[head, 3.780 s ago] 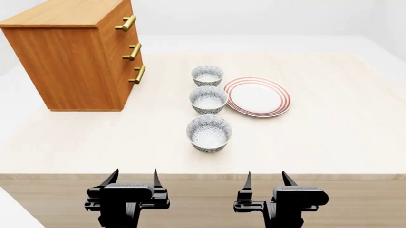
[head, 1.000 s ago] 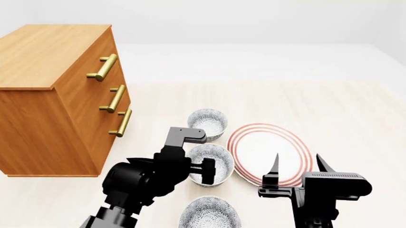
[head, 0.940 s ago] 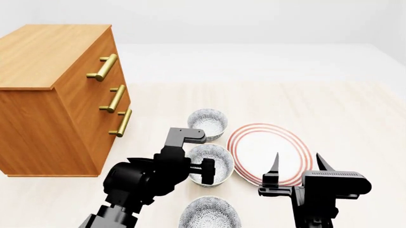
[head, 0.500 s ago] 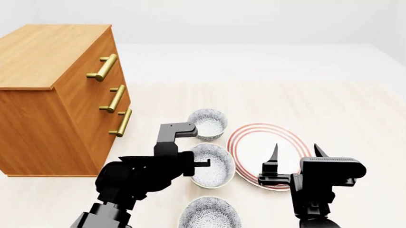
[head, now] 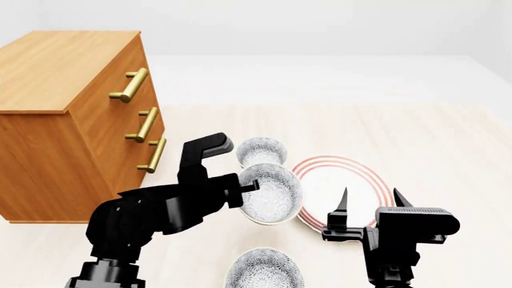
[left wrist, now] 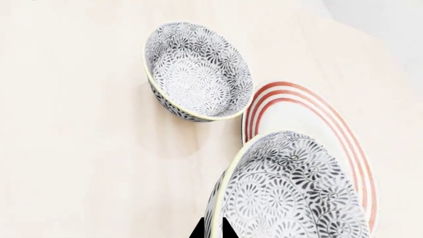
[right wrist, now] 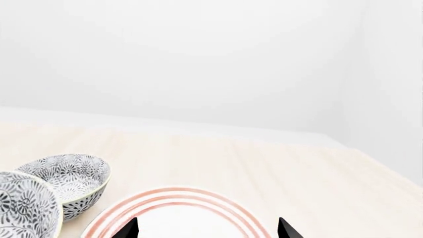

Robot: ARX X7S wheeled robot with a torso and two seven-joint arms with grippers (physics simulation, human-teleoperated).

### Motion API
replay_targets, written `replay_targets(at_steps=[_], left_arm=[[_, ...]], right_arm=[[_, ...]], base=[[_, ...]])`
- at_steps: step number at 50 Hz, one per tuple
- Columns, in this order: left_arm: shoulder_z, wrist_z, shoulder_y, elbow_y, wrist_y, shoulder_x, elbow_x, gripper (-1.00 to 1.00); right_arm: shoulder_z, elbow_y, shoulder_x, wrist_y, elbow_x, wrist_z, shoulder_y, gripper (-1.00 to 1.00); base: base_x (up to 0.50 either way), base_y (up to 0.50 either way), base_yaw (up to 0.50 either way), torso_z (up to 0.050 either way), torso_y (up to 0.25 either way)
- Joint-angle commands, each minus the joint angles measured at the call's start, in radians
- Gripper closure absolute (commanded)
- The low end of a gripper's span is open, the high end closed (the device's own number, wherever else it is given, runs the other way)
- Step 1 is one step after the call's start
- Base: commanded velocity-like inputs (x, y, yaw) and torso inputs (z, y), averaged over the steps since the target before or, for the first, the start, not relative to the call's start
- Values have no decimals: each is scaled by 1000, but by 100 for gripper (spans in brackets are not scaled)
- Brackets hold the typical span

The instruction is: Stack the bowl in the middle on the bowl at the back.

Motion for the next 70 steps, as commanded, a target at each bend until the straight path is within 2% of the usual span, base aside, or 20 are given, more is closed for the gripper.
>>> replay_targets(at_steps=[1, 12, 19, 29, 39, 54, 70], left_arm=[[-104, -91, 54, 215, -154, -22, -208, 100], [-237, -278, 139, 418, -294, -46, -472, 100], [-271, -302, 202, 460, -300, -72, -545, 100], [-312, -392, 293, 558, -309, -105, -718, 100], [-326, -467, 386, 645, -285, -149, -871, 100], [-329, -438, 506, 729, -283, -174, -855, 100], [-332, -399, 564, 711, -257, -190, -790, 100]], right_arm=[[-4, 11, -2, -72, -7, 15, -62, -100], [7, -23, 8, -73, 3, 26, -86, -100], [31, -28, 12, -100, 25, 28, -106, -100], [75, -7, 5, -263, 81, 1, -158, -100], [73, 10, 6, -264, 82, 7, -156, -100], [71, 12, 13, -265, 85, 16, -160, -100], [66, 26, 16, -268, 89, 22, -157, -100]], base=[[0, 0, 0, 0, 0], [0, 0, 0, 0, 1], [0, 0, 0, 0, 0], [0, 0, 0, 0, 0], [0, 0, 0, 0, 1], [0, 0, 0, 0, 0], [0, 0, 0, 0, 0]])
